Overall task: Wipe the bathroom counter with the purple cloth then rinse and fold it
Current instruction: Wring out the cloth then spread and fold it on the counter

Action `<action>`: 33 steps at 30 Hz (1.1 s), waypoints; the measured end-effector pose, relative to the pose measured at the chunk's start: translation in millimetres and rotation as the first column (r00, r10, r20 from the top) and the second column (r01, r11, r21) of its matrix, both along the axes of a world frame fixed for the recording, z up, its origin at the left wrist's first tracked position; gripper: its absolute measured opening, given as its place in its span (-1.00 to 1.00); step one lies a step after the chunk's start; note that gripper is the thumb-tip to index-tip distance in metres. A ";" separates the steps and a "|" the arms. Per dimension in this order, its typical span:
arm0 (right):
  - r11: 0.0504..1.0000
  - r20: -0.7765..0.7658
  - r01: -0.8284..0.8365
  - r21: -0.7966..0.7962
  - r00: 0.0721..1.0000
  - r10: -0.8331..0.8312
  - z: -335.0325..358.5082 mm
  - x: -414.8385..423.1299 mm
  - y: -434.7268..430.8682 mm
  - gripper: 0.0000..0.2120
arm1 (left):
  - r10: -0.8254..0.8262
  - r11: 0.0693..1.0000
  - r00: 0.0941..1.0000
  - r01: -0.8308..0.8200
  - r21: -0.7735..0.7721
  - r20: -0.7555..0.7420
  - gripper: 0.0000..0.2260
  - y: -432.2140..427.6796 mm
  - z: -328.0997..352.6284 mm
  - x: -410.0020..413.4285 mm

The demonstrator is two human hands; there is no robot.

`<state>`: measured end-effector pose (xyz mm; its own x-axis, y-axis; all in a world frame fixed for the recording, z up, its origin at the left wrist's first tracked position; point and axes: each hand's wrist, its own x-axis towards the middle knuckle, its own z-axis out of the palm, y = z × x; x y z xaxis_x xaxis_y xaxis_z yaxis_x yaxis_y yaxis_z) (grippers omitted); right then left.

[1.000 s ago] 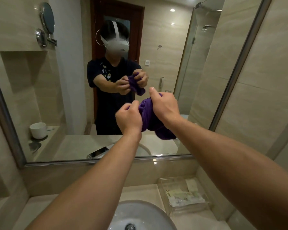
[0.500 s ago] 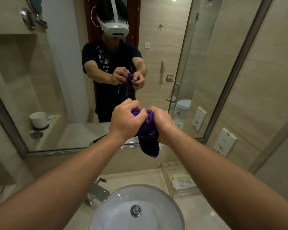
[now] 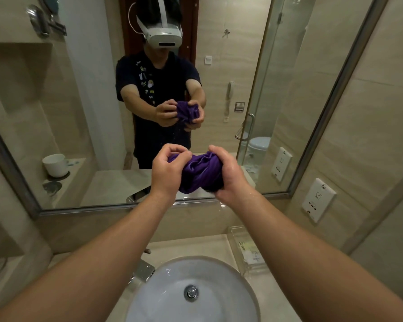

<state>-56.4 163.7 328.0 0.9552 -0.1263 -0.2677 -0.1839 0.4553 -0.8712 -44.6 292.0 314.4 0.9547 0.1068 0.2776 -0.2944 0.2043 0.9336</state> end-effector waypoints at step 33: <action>0.983 -0.096 0.135 -0.124 0.984 -0.148 -44.2 -23.1 22.2 -0.66 | 0.346 0.920 0.935 -0.355 0.164 0.080 -0.81 -27.8 -44.7 -34.9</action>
